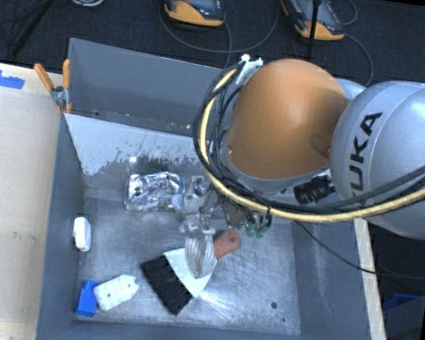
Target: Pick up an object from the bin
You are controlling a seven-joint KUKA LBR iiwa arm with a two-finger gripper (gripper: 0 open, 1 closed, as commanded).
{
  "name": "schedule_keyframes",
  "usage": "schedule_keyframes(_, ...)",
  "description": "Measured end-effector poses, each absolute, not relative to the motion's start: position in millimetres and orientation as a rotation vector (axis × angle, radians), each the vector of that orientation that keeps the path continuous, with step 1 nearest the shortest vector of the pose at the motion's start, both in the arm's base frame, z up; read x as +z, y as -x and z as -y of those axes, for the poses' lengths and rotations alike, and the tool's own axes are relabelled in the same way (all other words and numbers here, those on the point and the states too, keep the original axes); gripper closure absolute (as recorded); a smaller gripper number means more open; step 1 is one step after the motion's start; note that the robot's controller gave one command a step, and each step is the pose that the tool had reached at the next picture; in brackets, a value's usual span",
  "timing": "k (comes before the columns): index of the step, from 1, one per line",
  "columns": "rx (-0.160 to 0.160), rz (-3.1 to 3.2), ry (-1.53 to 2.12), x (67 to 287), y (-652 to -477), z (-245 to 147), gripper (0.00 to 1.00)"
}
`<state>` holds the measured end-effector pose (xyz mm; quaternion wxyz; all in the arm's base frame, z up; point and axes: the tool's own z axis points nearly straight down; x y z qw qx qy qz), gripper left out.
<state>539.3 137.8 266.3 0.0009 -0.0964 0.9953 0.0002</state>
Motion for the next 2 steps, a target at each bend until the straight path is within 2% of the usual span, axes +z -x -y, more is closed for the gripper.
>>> schedule_keyframes(1,0.0,-3.126,0.302,266,-539.2,-137,1.0)
schedule_keyframes(2,0.003,-3.12,0.277,230,-538.4,-128,1.0)
